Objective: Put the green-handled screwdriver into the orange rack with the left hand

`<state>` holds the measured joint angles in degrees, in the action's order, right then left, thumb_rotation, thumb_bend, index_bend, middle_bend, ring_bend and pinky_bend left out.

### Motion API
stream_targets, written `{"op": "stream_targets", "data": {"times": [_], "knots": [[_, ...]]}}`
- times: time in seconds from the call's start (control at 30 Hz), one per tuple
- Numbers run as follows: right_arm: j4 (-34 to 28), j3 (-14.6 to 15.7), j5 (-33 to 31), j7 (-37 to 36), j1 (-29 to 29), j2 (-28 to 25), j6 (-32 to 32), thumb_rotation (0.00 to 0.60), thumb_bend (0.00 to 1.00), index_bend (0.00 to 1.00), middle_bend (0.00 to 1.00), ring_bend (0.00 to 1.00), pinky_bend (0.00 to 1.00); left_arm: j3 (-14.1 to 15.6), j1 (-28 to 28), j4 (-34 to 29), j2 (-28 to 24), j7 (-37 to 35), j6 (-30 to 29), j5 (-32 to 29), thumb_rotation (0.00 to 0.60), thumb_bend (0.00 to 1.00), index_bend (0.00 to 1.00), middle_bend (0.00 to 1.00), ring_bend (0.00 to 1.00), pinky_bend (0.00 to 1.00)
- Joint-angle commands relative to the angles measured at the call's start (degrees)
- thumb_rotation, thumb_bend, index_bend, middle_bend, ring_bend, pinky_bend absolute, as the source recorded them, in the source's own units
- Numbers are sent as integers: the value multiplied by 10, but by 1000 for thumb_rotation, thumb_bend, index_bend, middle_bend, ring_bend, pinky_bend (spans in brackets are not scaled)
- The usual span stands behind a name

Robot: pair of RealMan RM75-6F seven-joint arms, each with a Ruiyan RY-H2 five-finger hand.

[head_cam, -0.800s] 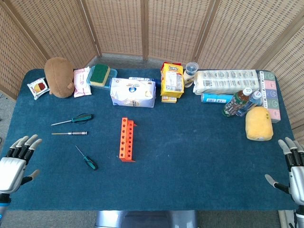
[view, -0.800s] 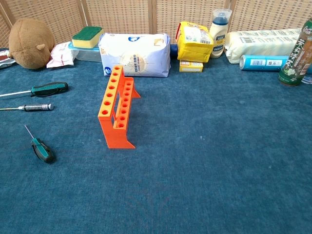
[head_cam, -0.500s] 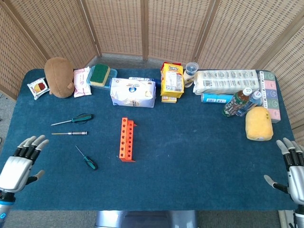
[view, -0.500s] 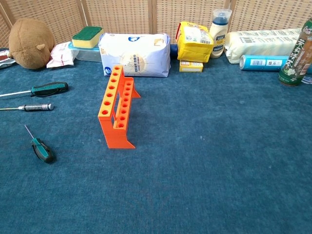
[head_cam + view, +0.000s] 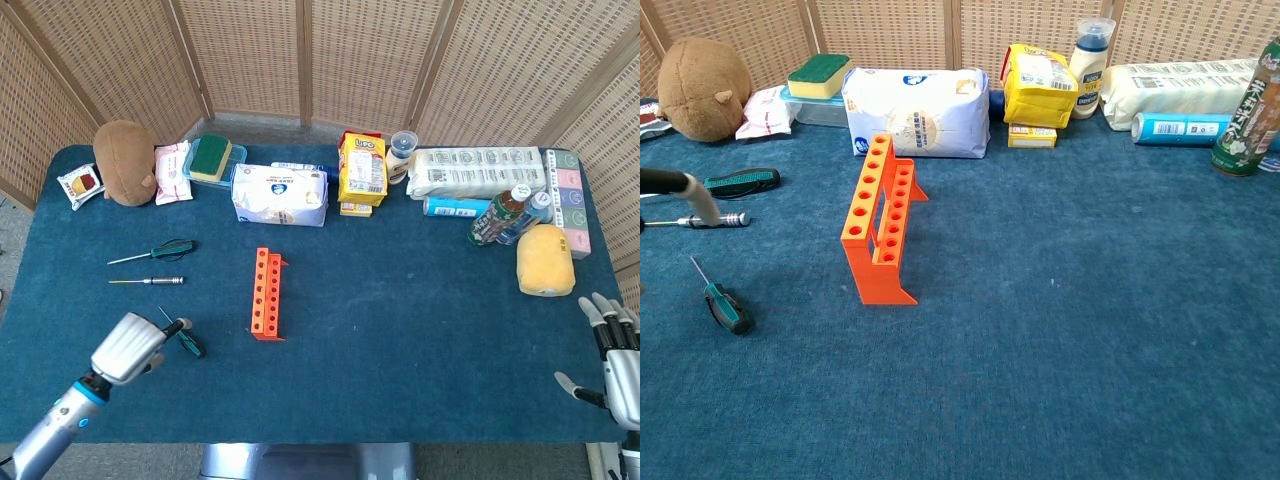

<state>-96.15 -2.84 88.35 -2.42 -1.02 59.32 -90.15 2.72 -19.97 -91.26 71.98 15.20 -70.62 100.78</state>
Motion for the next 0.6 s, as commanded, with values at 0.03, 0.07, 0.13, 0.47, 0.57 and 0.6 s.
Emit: {"op": "stream_targets", "data": {"times": [0.03,0.07,0.13,0.47,0.57,0.6], "knots": [[-2,1,0,-8,-1,-5,0,600,0,41,37,28,0,-14,-16,-9,25,58,38,-35,600,73,339,1000,1000,1000],[-2,1,1,-11,-1,-6,0,600,0,41,37,28,0,-14,-17,-6,28,66,41,-39,600,73,339,1000,1000,1000],[-1,1,0,-16,-1,-9,0,600,0,41,37,28,0,-15,-19,1,33,77,46,-44,600,72,339,1000,1000,1000],[-2,1,-2,-28,-1,-14,3,600,0,41,38,28,0,-1,-28,47,63,70,63,-45,600,97,338,1000,1000,1000],[-2,2,0,-31,0,-15,6,600,0,41,39,28,0,8,-24,84,86,49,65,-50,600,104,348,1000,1000,1000],[-3,3,1,-31,1,-15,7,600,0,41,39,28,0,10,-24,94,93,42,61,-47,600,107,358,1000,1000,1000]]}}
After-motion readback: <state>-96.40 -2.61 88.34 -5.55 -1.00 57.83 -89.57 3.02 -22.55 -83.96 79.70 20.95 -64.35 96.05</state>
